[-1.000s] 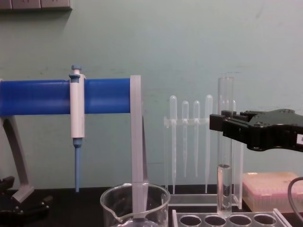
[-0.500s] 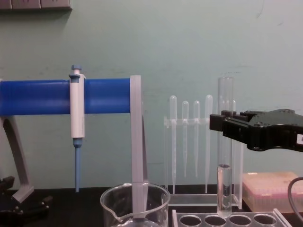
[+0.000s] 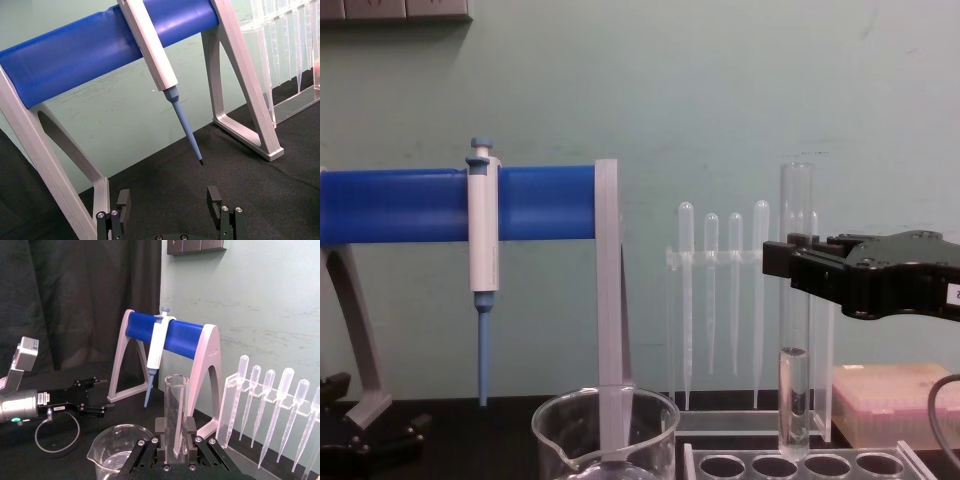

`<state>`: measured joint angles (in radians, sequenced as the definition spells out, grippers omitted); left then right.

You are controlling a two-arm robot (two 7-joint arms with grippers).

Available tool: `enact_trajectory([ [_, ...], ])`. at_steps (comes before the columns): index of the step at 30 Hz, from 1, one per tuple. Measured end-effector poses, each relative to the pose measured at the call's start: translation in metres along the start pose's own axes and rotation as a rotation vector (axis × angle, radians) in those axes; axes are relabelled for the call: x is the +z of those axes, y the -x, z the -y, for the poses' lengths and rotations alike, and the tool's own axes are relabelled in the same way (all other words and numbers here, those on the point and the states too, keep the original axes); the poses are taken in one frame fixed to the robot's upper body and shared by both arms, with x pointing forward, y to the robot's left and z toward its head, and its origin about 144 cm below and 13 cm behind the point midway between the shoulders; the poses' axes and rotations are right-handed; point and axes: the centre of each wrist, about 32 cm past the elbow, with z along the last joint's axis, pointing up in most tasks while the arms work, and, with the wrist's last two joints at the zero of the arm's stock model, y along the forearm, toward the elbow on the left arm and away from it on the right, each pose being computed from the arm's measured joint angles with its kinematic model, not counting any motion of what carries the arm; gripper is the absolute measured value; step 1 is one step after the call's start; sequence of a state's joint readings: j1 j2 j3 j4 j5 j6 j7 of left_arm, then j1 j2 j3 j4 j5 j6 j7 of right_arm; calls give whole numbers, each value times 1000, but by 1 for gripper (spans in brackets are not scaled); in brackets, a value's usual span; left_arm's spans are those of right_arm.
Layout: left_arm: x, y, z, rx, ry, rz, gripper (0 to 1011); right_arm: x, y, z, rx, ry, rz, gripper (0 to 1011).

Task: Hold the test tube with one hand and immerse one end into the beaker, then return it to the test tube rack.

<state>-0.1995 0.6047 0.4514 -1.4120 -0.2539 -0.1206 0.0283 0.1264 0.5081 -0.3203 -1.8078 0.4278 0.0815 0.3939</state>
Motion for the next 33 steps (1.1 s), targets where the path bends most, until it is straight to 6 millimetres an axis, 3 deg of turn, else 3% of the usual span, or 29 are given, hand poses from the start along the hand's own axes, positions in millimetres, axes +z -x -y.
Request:
enact_trajectory([
  [23, 0, 0, 0, 0, 0, 0, 1000, 0, 0, 0, 0, 0, 0, 226],
  [29, 0, 0, 0, 0, 0, 0, 1000, 11, 2, -5, 8, -29, 27, 226],
  [33, 0, 0, 0, 0, 0, 0, 1000, 25, 4, -20, 37, -66, 53, 226],
])
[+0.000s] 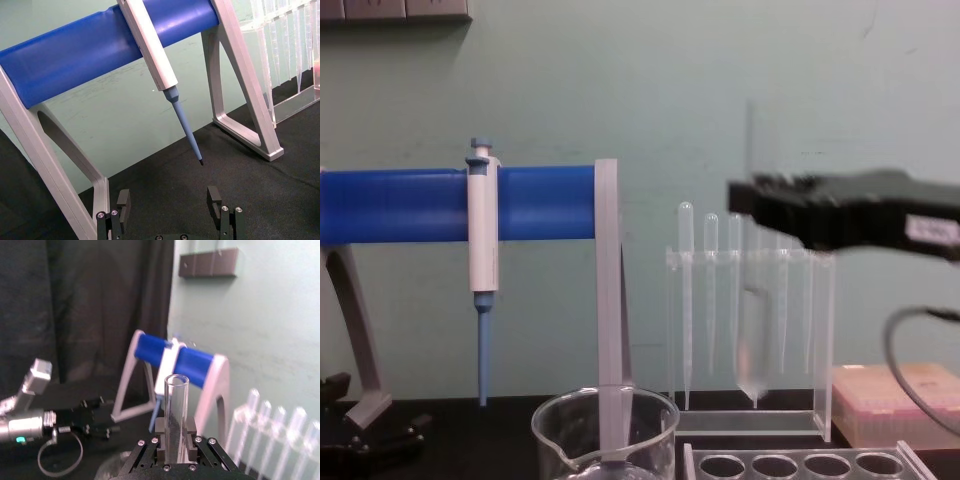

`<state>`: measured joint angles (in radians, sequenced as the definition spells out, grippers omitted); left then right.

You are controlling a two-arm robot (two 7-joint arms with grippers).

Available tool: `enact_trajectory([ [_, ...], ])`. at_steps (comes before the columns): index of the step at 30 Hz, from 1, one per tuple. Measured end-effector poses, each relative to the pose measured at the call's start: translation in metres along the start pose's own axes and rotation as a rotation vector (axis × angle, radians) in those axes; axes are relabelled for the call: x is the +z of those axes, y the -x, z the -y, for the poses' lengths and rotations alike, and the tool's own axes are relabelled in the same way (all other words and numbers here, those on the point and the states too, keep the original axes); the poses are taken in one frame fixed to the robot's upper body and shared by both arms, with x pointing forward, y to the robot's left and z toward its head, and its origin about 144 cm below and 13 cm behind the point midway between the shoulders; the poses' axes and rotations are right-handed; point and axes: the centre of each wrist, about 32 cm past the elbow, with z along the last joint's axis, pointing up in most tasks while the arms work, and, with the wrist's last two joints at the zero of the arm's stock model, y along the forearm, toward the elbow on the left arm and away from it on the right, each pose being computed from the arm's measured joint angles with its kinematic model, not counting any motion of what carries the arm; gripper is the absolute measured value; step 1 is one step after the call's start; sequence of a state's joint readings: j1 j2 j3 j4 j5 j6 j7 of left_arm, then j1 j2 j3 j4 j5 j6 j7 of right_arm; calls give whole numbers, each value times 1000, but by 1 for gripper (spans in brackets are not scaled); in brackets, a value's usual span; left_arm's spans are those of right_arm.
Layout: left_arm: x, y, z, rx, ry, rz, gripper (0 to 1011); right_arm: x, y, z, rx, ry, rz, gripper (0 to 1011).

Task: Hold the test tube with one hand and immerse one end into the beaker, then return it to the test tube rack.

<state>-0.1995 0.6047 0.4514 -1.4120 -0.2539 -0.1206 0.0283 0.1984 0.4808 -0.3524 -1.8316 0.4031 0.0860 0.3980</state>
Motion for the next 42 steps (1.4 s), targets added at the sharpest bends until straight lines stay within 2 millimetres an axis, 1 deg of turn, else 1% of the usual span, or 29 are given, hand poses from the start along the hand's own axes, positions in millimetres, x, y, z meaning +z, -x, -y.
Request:
enact_trajectory([
  [1, 0, 0, 0, 0, 0, 0, 1000, 0, 0, 0, 0, 0, 0, 226],
  [5, 0, 0, 0, 0, 0, 0, 1000, 8, 1, -21, 41, -26, 5, 226],
  [6, 0, 0, 0, 0, 0, 0, 1000, 9, 1, -29, 56, -31, 4, 226],
  [7, 0, 0, 0, 0, 0, 0, 1000, 9, 1, -29, 56, -31, 4, 226],
  [8, 0, 0, 0, 0, 0, 0, 1000, 10, 2, -37, 70, -32, 2, 226],
  [9, 0, 0, 0, 0, 0, 0, 1000, 10, 2, -40, 75, -33, 1, 226],
  [10, 0, 0, 0, 0, 0, 0, 1000, 9, 3, -48, 86, -34, -2, 226],
  [12, 0, 0, 0, 0, 0, 0, 1000, 7, 3, -53, 94, -32, -8, 226],
  [16, 0, 0, 0, 0, 0, 0, 1000, -4, 6, -68, 109, -22, -35, 226],
  [19, 0, 0, 0, 0, 0, 0, 1000, -11, 8, -72, 115, -14, -50, 226],
  [20, 0, 0, 0, 0, 0, 0, 1000, -17, 10, -74, 117, -7, -61, 226],
  [25, 0, 0, 0, 0, 0, 0, 1000, -31, 13, -76, 119, 13, -74, 226],
  [29, 0, 0, 0, 0, 0, 0, 1000, -46, 15, -76, 121, 16, -79, 226],
  [31, 0, 0, 0, 0, 0, 0, 1000, -59, 17, -76, 124, 23, -90, 226],
  [39, 0, 0, 0, 0, 0, 0, 1000, -82, 20, -77, 138, 54, -112, 226],
  [42, 0, 0, 0, 0, 0, 0, 1000, -87, 22, -77, 142, 60, -117, 226],
])
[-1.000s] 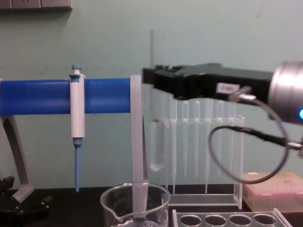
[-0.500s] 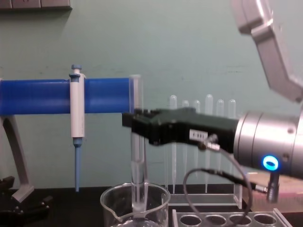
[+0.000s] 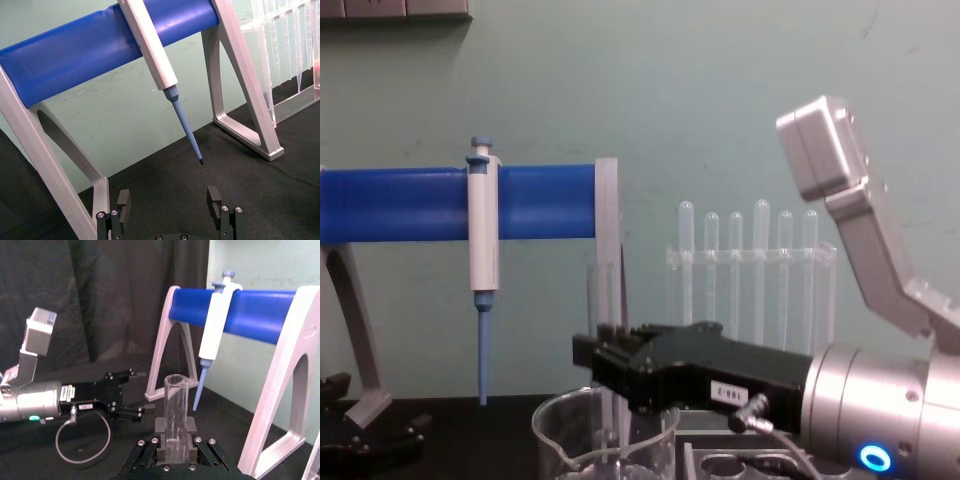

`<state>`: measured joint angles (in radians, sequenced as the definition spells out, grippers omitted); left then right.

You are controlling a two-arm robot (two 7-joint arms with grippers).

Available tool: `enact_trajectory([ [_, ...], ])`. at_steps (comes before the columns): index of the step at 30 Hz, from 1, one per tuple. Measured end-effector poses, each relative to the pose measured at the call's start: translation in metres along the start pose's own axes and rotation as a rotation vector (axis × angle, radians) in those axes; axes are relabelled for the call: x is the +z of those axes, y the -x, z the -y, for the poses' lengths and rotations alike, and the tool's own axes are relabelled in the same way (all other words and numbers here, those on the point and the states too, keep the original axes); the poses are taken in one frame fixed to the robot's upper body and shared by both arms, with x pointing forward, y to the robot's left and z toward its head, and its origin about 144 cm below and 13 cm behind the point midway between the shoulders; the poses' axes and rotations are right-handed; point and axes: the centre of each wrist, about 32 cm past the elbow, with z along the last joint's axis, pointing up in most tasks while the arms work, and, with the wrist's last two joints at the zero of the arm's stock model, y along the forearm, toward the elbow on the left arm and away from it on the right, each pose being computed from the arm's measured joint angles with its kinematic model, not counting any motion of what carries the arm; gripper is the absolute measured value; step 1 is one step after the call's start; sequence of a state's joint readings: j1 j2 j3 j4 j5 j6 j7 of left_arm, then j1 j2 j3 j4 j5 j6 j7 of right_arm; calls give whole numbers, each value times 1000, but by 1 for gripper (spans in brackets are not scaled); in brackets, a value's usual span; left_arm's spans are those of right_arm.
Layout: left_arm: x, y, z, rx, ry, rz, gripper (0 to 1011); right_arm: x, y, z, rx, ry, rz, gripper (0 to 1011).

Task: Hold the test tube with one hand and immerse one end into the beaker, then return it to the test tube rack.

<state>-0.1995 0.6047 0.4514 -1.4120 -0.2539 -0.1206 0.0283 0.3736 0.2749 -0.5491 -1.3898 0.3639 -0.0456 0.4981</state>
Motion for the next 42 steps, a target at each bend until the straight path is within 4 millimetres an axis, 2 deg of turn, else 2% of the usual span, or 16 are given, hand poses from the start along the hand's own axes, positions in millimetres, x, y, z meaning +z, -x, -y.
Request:
enact_trajectory([
  [7, 0, 0, 0, 0, 0, 0, 1000, -9, 2, 1, -1, 9, -15, 226],
  [42, 0, 0, 0, 0, 0, 0, 1000, -8, 1, 0, -1, 8, -14, 226],
])
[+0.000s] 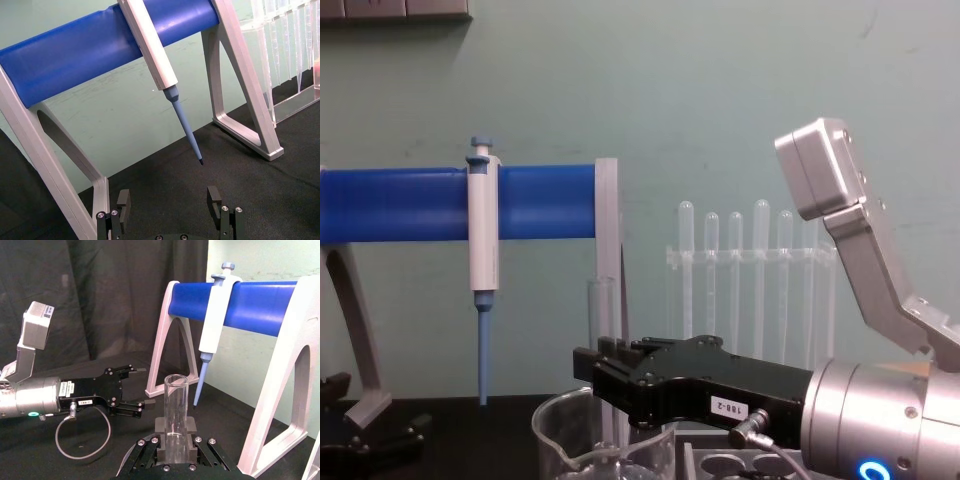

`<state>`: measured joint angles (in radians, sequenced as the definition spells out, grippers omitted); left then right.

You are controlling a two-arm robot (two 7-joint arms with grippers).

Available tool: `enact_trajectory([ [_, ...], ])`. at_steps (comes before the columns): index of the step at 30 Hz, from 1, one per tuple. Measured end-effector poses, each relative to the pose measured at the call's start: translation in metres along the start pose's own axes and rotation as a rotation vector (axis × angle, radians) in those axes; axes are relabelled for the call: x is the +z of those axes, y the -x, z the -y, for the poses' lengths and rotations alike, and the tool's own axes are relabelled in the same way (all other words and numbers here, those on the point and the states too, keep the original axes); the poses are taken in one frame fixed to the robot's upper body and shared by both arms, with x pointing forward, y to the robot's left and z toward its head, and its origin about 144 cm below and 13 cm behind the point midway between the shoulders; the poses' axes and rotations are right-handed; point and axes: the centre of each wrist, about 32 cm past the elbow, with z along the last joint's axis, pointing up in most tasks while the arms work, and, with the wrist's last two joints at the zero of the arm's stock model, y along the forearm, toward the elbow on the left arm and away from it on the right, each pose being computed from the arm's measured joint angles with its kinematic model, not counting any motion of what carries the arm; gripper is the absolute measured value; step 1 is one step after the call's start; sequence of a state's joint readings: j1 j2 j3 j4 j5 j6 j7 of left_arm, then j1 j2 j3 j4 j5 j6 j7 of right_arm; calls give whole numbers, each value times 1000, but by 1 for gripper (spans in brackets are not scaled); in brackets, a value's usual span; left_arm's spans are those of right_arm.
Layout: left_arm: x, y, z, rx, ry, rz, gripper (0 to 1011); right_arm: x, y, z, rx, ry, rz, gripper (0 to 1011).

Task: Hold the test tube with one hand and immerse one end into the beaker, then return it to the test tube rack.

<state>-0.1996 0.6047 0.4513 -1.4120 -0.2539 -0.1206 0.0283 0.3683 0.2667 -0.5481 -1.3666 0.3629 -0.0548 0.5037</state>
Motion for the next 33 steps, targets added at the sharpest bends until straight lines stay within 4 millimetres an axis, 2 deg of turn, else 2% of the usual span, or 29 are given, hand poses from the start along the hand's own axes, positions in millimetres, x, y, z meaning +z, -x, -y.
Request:
enact_trajectory([
  [33, 0, 0, 0, 0, 0, 0, 1000, 0, 0, 0, 0, 0, 0, 226],
])
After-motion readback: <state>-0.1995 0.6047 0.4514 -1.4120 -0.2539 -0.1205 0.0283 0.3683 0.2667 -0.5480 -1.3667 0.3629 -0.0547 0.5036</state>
